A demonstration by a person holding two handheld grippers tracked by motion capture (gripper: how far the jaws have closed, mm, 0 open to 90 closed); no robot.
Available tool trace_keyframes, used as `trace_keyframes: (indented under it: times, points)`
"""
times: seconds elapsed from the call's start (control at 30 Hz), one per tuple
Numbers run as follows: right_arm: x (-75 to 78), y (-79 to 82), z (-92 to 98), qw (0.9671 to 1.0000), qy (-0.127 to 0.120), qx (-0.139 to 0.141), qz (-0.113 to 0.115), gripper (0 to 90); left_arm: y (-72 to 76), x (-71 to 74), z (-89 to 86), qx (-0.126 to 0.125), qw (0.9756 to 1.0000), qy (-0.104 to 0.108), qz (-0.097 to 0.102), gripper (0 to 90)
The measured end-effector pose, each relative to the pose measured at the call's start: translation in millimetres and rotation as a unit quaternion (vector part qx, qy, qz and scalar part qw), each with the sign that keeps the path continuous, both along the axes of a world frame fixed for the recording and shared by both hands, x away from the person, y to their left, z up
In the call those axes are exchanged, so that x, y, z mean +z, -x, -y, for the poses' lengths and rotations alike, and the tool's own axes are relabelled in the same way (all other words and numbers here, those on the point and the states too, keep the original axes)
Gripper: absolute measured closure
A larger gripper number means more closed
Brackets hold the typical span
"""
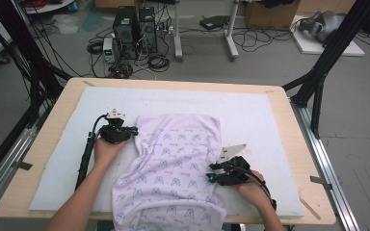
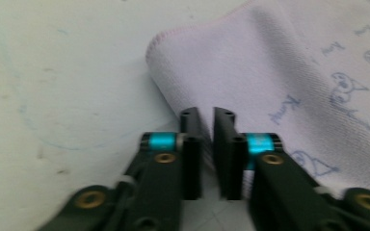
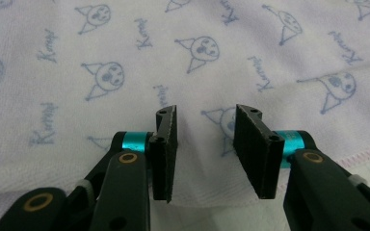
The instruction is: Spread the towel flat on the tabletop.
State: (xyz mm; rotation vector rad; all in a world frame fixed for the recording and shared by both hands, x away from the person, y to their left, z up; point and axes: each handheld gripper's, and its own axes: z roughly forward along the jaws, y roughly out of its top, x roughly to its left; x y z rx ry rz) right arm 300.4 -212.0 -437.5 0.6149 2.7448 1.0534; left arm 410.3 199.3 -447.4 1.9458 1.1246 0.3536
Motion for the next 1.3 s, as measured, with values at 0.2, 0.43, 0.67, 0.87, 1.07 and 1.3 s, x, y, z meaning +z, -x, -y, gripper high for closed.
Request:
trace_keyframes:
  times: [0.2, 0.43, 0.67, 0.87, 1.07, 1.3]
  points:
    - [-0.1, 0.4, -0.1, 1.0, -0.002, -0.001, 0.001, 60.1, 3.4, 25.1, 23.8, -0.037, 0.9983, -0.003, 0.044, 87.6]
    - [-0.2, 0.6, -0.1, 1.0, -0.001, -0.002, 0.003, 59.6, 11.9, 17.1, 77.8, -0.179, 0.9821, -0.055, 0.016, 78.6]
    - [0.0, 0.9, 0.1, 1.0, 0.001, -0.001, 0.005, 59.1, 15.9, 33.1, 69.3, -0.175, 0.9826, -0.027, 0.057, 69.3]
    - [0.1, 0.5, -0.1, 1.0, 0.002, -0.001, 0.006, 58.4, 7.1, 21.8, 64.3, -0.147, 0.9865, -0.068, 0.022, 65.6]
    - [2.0, -0.1, -0.2, 0.9999, 0.008, -0.004, 0.01, 58.0, 4.4, 17.0, 69.2, -0.145, 0.9838, -0.1, 0.032, 84.9]
    - [18.7, -8.1, 1.4, 0.9995, -0.001, -0.013, 0.03, 58.0, -11.0, 48.7, -9.7, 0.036, 0.9918, -0.094, 0.079, 73.8]
